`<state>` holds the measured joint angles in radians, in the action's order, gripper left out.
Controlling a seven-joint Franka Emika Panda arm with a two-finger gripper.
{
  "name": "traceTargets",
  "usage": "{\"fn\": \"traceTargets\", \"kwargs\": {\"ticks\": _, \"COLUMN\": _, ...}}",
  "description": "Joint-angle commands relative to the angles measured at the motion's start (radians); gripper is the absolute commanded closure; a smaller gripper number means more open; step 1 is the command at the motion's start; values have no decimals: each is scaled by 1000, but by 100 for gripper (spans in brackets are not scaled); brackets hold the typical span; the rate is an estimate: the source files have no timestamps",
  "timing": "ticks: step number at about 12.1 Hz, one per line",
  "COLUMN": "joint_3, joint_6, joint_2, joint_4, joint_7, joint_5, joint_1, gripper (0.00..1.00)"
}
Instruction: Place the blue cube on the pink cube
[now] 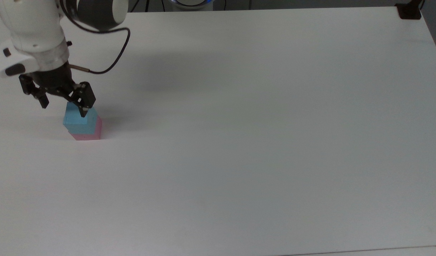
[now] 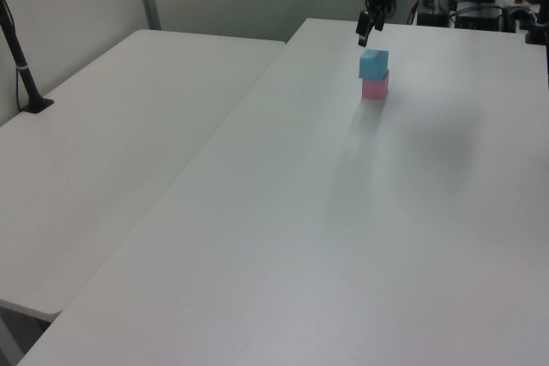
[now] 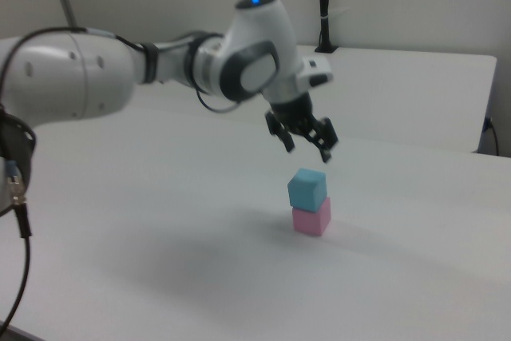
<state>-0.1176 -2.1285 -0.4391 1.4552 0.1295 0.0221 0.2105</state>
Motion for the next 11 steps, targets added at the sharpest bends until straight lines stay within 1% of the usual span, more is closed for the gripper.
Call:
{"fn": "traceTargets", "kwargs": {"ticks": 1, "joint_3": 32, "joint_6": 193, "joint_2": 150, "joint_4": 17, "joint_7": -128, "joint_5": -17, "joint_1": -13, "gripper": 0}}
{"fn": "traceTargets", "kwargs": {"ticks": 3, "joint_3": 32, "joint_6": 292, "joint_2": 230, "joint_4": 19, "joint_7": -203, "joint_5": -40, "joint_1": -31, "gripper": 0}}
{"fn": "traceTargets", "kwargs": {"ticks": 4, "joint_3": 32, "joint_6": 327, "joint_2": 256, "joint_4": 19, "joint_7": -224, "joint_5": -42, "joint_1": -42, "gripper": 0}}
{"fn": "traceTargets", "kwargs": {"ticks": 6, "joint_3": 19, "joint_6": 445, "joint_2": 342, "joint_4": 27, "joint_7": -238, "joint_5": -41, "joint_1": -74, "gripper": 0}}
{"fn": "traceTargets", "kwargs": {"ticks": 7, "joint_3": 7, "joint_6": 494, "joint_2": 373, "joint_4": 36, "joint_7": -240, "joint_5": -41, "joint_1": -98, "gripper": 0}}
{"fn": "traceTargets", "kwargs": {"ticks": 8, "joint_3": -34, "joint_6": 534, "joint_2": 432, "joint_4": 78, "joint_7": -238, "joint_5": -39, "joint_1": -150, "gripper": 0}}
{"fn": "traceTargets", "kwargs": {"ticks": 9, "joint_3": -57, "joint_6": 542, "joint_2": 468, "joint_4": 114, "joint_7": -231, "joint_5": -39, "joint_1": -190, "gripper": 0}}
{"fn": "traceTargets", "kwargs": {"ticks": 10, "joint_3": -71, "joint_6": 542, "joint_2": 494, "joint_4": 144, "joint_7": -222, "joint_5": -37, "joint_1": -219, "gripper": 0}}
{"fn": "traceTargets", "kwargs": {"ticks": 11, "joint_3": -76, "joint_6": 544, "joint_2": 500, "joint_4": 154, "joint_7": -208, "joint_5": -31, "joint_1": -230, "gripper": 0}}
